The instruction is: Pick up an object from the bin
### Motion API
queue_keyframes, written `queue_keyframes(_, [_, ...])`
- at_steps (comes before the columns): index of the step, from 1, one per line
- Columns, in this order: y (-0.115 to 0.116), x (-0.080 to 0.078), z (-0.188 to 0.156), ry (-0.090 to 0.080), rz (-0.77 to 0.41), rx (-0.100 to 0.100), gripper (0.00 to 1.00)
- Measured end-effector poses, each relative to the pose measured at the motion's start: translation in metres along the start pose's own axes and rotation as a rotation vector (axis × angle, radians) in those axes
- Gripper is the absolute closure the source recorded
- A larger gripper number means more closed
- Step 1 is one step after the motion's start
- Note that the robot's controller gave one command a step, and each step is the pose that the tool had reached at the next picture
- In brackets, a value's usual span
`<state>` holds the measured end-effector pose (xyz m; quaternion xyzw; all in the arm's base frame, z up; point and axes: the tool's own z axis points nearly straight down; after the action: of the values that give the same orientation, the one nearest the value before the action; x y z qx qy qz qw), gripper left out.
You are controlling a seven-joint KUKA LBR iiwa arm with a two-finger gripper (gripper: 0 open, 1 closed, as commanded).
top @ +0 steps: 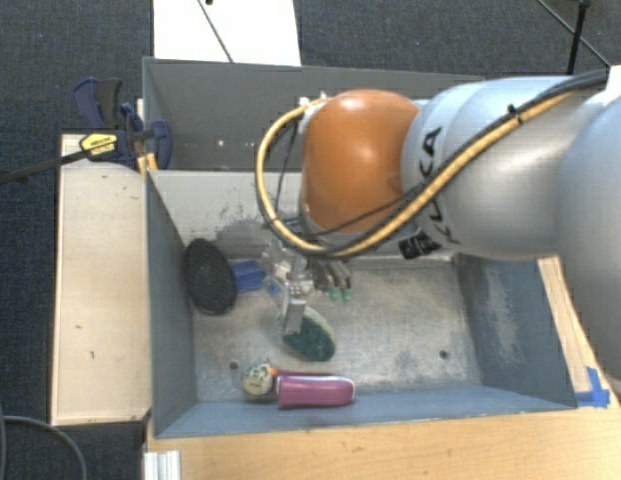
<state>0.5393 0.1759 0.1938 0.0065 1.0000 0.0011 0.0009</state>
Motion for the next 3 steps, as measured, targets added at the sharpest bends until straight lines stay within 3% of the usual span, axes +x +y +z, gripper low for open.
queue_keyframes(1, [-0.055,0.005,0.118,-0.007,-0.166,-0.001,0.00])
queue_keyframes(2, [-0.053,0.001,0.110,-0.020,-0.162,-0.004,1.00])
queue_keyframes(3, [-0.034,-0.005,-0.001,-0.008,-0.185,0.000,1.00])
